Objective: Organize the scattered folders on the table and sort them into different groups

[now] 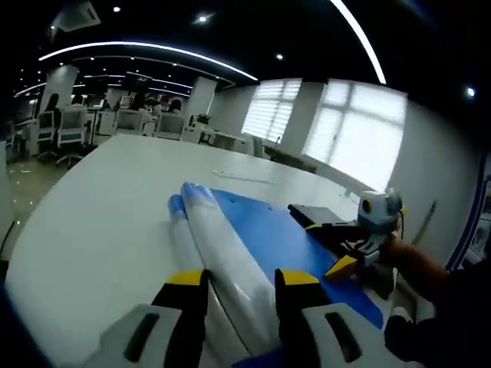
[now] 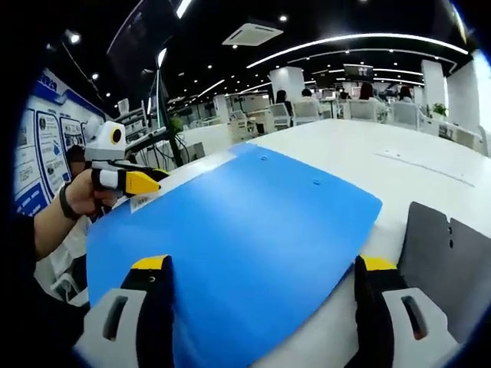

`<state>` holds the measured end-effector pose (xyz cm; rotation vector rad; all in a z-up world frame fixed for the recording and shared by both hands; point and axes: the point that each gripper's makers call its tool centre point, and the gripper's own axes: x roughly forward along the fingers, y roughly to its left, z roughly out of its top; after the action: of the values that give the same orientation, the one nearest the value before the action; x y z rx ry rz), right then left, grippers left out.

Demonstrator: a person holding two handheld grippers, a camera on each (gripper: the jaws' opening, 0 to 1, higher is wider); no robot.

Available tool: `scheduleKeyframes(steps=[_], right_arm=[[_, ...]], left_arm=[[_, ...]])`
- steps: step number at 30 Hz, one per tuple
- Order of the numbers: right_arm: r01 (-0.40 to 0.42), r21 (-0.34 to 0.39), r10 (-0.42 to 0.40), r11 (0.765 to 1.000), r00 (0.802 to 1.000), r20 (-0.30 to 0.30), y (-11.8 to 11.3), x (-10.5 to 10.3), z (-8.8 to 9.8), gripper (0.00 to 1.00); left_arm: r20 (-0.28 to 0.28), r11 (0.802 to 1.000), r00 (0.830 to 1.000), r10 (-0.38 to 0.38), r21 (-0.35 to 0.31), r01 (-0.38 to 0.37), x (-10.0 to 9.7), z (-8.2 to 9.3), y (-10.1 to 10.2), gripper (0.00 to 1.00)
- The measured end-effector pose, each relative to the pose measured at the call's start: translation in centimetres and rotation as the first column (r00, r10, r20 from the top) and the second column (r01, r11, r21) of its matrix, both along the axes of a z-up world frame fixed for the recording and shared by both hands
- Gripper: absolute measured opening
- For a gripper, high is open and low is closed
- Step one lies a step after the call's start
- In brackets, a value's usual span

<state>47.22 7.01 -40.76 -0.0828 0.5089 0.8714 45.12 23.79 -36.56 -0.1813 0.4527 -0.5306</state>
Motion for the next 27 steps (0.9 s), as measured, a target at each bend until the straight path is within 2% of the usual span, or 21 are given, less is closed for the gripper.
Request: scheduleKeyframes(steps=[4, 7, 14, 21, 25, 27], right_arm=[[-0.001, -0.001, 0.001, 1.000, 1.000, -0.001, 0.0, 0.0, 0.0, 0.98], [-0.032, 0.003, 0.032, 0.999, 0.999, -0.010, 0.2, -0.1, -0.2, 0.99], [-0.053, 0.094, 0.056, 0.994, 0.998, -0.031, 0.3, 0.0, 0.6, 0.99], [-0.078, 0.070, 0.079, 0.994, 0.997, -0.005, 0.5, 0.3, 0.4, 0.99], [-0.075, 0.059, 0.075, 0.995, 0.997, 0.008, 0.6, 0.2, 0.4, 0.99], [-0.072, 0.047, 0.071, 0.996, 0.997, 0.017, 0.6, 0.2, 0.4, 0.99]], left_arm=[[0.004, 1.000, 1.000, -0.001, 0.024, 0.001, -0.1, -0.1, 0.0, 0.38], [0.008, 1.000, 1.000, -0.001, 0.028, 0.000, -0.1, -0.1, 0.0, 0.38], [-0.006, 1.000, 1.000, 0.004, -0.018, -0.004, 0.0, -0.1, 0.3, 0.40], [0.001, 1.000, 1.000, 0.009, -0.004, -0.009, 0.0, -0.1, 0.2, 0.40], [0.045, 1.000, 0.999, 0.015, 0.000, -0.015, 0.1, 0.8, 0.3, 0.40], [0.066, 1.000, 0.998, 0.009, 0.011, -0.010, 0.1, 1.1, 0.2, 0.44]])
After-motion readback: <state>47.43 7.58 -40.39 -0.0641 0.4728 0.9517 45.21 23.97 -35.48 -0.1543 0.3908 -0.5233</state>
